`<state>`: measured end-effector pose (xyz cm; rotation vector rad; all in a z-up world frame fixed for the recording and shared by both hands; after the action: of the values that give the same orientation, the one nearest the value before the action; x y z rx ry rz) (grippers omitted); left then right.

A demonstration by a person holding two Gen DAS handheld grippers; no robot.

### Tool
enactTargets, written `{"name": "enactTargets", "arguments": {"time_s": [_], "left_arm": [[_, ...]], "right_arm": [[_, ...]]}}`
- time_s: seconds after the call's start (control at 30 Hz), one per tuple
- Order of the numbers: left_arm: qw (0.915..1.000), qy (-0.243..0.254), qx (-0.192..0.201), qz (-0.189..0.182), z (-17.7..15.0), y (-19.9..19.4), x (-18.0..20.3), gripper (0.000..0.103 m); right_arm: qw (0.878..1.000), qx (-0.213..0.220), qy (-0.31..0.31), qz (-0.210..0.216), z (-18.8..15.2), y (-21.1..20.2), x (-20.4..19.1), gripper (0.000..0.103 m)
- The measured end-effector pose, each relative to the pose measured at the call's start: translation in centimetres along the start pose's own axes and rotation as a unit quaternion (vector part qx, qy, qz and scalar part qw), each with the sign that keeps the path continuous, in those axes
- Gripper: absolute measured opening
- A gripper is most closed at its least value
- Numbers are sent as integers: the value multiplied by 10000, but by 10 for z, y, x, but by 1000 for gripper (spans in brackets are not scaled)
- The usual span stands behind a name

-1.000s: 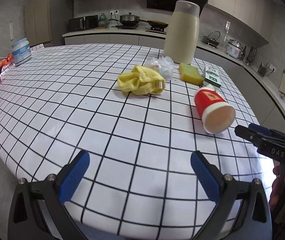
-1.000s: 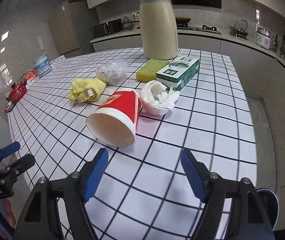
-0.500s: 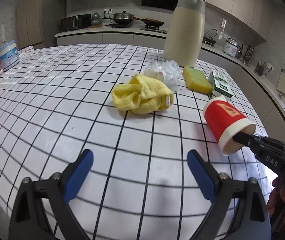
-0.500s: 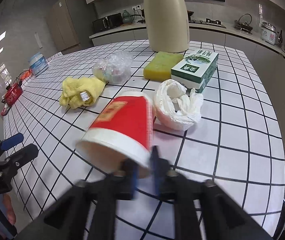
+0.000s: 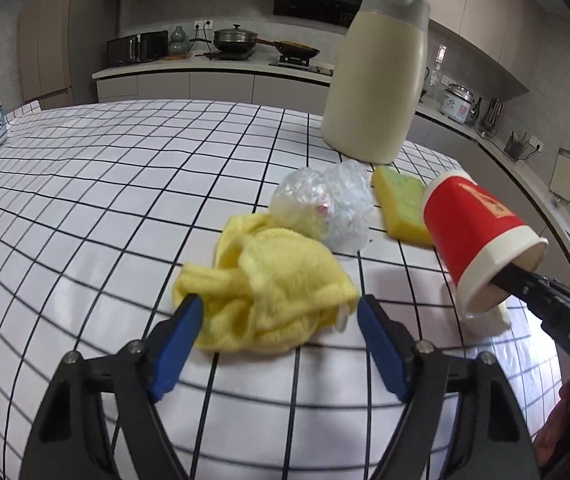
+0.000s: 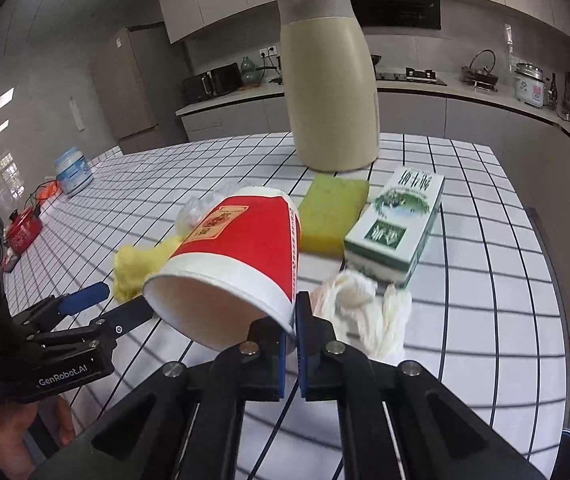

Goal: Collect trash
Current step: 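Grasp the red paper cup with the right tool while the left tool grasps the yellow cloth, then carry the red cup and yellow cloth over the black bin and release both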

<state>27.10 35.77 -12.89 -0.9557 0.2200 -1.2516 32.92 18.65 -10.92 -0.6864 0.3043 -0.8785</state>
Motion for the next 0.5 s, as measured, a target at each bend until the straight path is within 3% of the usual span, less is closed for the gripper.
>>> {"name": "enactTargets", "arguments": {"time_s": [0.07,0.1,0.13,0.2,0.5], "left_arm": [[9997,-140,-156,-80,4,9,-3,64],[9993,-241,-251,-149,5,14,-7,48],[9991,-275,-214,-222,6,13,-9,41],[9989,-262,-109,-375,6,5,-11,34],[9956,65,745,-567,18,-55,1,31]], "right_arm": [[10000,22,48,-11,6,7,3,5],[10000,15,51,-6,8,11,3,5],[10000,11,48,-5,9,12,2,5],[10000,23,37,18,12,13,0,5],[10000,81,28,-18,17,5,3,5]]}}
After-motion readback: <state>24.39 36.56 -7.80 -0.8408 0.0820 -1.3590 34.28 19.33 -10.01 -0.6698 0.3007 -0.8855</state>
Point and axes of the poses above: each gripper's, at about its wrist camera, not at the fingertips, and y roughly the way its jaws point, x to its right, z to its top, the point moved 1 cm from there along y, roughly the way its jaws point, and after that the axes turned 15 degrees about -y, right-handed, at the moved point
